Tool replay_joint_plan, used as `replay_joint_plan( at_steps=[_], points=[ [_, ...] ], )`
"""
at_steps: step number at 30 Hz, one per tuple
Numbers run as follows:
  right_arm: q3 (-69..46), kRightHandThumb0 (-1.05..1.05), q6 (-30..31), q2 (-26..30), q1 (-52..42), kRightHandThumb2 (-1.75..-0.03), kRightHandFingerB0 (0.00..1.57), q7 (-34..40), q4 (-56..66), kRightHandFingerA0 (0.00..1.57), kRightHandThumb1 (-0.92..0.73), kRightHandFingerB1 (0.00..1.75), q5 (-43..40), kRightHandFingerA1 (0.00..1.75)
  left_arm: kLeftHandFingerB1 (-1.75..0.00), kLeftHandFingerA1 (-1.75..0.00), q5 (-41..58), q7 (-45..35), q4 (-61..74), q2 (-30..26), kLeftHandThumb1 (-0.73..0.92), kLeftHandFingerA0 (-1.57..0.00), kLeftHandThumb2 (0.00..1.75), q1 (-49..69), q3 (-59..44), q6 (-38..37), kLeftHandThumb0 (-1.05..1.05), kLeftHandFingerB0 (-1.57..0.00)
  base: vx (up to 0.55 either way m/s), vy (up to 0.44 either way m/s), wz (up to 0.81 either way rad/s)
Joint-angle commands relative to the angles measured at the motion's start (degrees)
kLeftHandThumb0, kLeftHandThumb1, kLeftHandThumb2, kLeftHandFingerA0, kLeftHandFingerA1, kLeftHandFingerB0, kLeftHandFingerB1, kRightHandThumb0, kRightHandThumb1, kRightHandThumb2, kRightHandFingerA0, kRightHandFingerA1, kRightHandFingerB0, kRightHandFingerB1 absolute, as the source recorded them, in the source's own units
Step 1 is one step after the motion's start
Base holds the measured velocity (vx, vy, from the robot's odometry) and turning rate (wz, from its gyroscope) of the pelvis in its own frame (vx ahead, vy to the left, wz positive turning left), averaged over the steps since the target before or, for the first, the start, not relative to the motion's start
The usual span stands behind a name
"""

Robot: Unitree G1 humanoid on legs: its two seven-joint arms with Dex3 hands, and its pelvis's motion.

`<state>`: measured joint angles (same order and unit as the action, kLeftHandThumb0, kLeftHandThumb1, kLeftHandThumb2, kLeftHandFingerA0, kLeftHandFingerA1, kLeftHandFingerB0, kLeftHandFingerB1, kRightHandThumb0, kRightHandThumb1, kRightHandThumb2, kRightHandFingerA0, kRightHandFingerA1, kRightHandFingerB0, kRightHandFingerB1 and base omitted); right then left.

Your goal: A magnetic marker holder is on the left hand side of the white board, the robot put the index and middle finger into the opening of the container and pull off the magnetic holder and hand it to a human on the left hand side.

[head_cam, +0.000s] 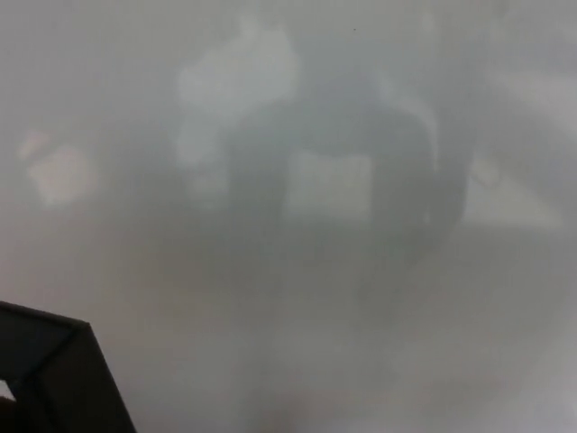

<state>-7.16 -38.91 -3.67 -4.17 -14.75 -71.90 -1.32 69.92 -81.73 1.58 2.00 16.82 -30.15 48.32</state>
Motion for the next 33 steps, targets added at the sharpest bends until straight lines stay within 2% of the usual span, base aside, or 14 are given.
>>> replay_joint_plan(
  at_steps=[1,2,4,5,12,21,22,27,28,29,30,31,32,33],
  points=[
    [0.4,-0.55,-1.2,1.1,-1.2,-0.62,0.39,0.3,-0.2,0.83,-0.73,0.33,0.8,0.54,-0.39,-0.36,1.3,-2.1,-0.2,-1.1,0.64,-0.52,0.61,1.3,0.9,-2.4,-0.83,-0.33,0.00,0.000,0.00],
    [0.8,-0.56,-1.6,1.2,-2.1,-0.62,0.37,0.5,-0.4,0.81,-0.74,0.33,1.3,0.53,-0.49,-0.49,1.2,-2.4,0.0,-1.3,0.52,-0.45,0.94,2.5,1.0,-2.2,-0.90,-0.28,0.00,0.000,0.00],
    [1.4,-0.56,-2.2,1.3,-3.5,-0.62,0.37,0.9,-0.6,0.81,-0.74,0.33,2.0,0.53,-0.49,-0.49,1.4,-2.8,0.3,-1.6,0.52,-0.45,0.94,4.6,1.2,-1.9,-0.90,-0.28,0.00,0.000,0.00],
    [1.5,-0.56,-2.4,1.3,-4.1,-0.62,0.37,0.8,-0.6,0.81,-0.73,0.33,2.1,0.54,-0.40,-0.36,1.5,-3.2,0.2,-1.8,0.66,-0.51,0.61,5.1,1.3,-1.7,-0.83,-0.34,0.00,0.000,0.00],
    [2.6,-0.53,-3.7,1.5,-6.4,-0.62,0.39,1.7,-0.4,0.81,-0.73,0.33,2.6,0.52,-0.41,-0.35,0.6,-6.0,-1.1,-6.5,0.60,-0.48,0.59,5.7,5.0,-0.2,-0.88,-0.44,0.00,0.000,0.00],
    [2.7,-0.55,-4.0,1.6,-7.7,-0.62,0.38,1.8,-0.6,0.81,-0.73,0.33,2.5,0.51,-0.41,-0.36,2.4,-5.5,0.1,-5.9,0.54,-0.46,0.63,7.8,5.6,-1.1,-0.89,-0.39,0.00,0.000,0.00],
    [2.5,-0.56,-4.0,1.6,-7.8,-0.62,0.38,1.5,-0.5,0.82,-0.73,0.33,2.3,0.52,-0.37,-0.41,1.7,-5.8,-0.4,-6.6,0.58,-0.69,0.59,8.0,6.1,-0.9,-0.87,-0.42,0.00,0.000,0.00],
    [2.6,-0.57,-4.3,1.6,-7.8,-0.62,0.38,1.6,-0.6,0.82,-0.73,0.33,2.5,0.52,-0.40,-0.38,1.8,-5.8,-0.6,-7.5,0.58,-0.62,0.59,8.5,6.9,-0.7,-0.86,-0.45,0.00,0.000,0.00],
    [2.8,-0.56,-4.3,1.7,-7.8,-0.62,0.38,2.0,-0.6,0.81,-0.73,0.33,2.7,0.51,-0.40,-0.35,1.5,-5.8,-0.9,-7.3,0.56,-0.44,0.62,8.2,6.9,-1.5,-0.88,-0.39,0.00,0.000,0.00],
    [2.9,-0.56,-4.4,1.7,-7.7,-0.62,0.38,2.3,-0.7,0.81,-0.73,0.33,2.9,0.51,-0.40,-0.35,1.3,-5.8,-1.2,-7.2,0.56,-0.44,0.62,8.0,6.8,-2.1,-0.88,-0.39,0.00,0.000,0.00],
    [3.4,-0.55,-4.7,1.9,-8.3,-0.62,0.37,2.9,-0.7,0.81,-0.73,0.33,3.6,0.51,-0.49,-0.45,-0.4,-6.0,-2.8,-7.9,0.47,-0.38,0.97,8.1,7.2,-2.9,-0.92,-0.33,0.00,0.000,0.00],
    [3.6,-0.55,-4.9,1.9,-8.6,-0.62,0.37,3.1,-0.7,0.81,-0.73,0.33,3.7,0.51,-0.49,-0.45,-1.0,-6.1,-3.4,-8.2,0.47,-0.38,0.97,8.2,7.4,-3.0,-0.92,-0.33,0.00,0.000,0.00],
    [3.6,-0.55,-4.8,1.9,-8.6,-0.62,0.38,3.1,-0.7,0.81,-0.73,0.33,3.7,0.51,-0.43,-0.34,-1.6,-6.4,-4.4,-8.1,0.59,-0.40,0.60,7.9,7.3,-4.0,-0.86,-0.39,0.00,0.000,0.00],
    [3.6,-0.55,-4.7,1.9,-8.5,-0.62,0.38,3.1,-0.7,0.81,-0.73,0.33,3.5,0.51,-0.43,-0.34,-2.4,-6.8,-5.6,-8.0,0.59,-0.40,0.60,7.5,7.4,-5.2,-0.86,-0.39,0.00,0.000,0.00]
  ],
)
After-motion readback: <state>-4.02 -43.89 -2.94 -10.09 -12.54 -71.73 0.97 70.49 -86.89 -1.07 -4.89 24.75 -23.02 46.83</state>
